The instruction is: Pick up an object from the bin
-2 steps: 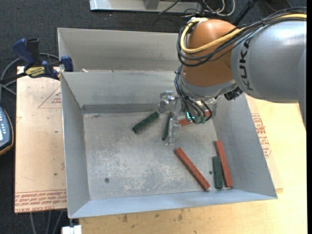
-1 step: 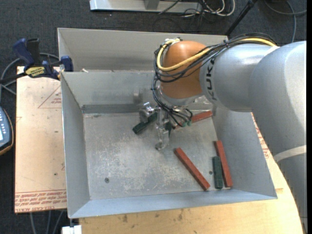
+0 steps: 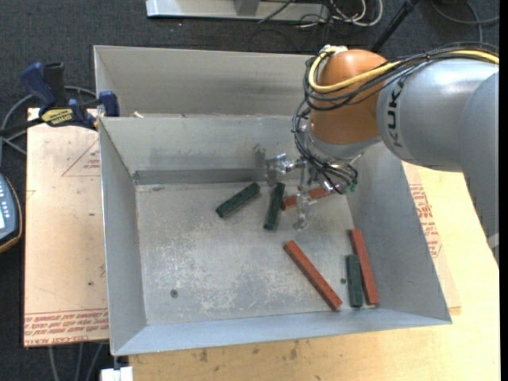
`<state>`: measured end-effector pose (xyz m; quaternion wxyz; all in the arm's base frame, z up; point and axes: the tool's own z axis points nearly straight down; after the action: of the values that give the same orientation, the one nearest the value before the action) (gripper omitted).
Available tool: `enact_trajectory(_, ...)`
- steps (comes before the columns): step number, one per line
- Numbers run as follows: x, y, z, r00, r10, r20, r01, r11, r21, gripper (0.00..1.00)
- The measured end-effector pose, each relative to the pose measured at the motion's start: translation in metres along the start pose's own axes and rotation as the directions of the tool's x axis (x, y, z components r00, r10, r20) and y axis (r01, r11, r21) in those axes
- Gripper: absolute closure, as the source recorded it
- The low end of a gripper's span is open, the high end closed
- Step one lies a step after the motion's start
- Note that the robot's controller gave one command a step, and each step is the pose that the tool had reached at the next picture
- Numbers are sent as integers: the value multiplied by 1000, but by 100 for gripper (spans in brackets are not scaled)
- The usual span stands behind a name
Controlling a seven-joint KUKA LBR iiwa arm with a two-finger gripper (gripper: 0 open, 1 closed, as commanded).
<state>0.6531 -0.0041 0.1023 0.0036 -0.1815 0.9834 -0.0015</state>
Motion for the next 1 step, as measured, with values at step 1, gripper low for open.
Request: enact_trajectory(1, 15, -48, 2, 999, -54, -2, 54, 999, -1, 0)
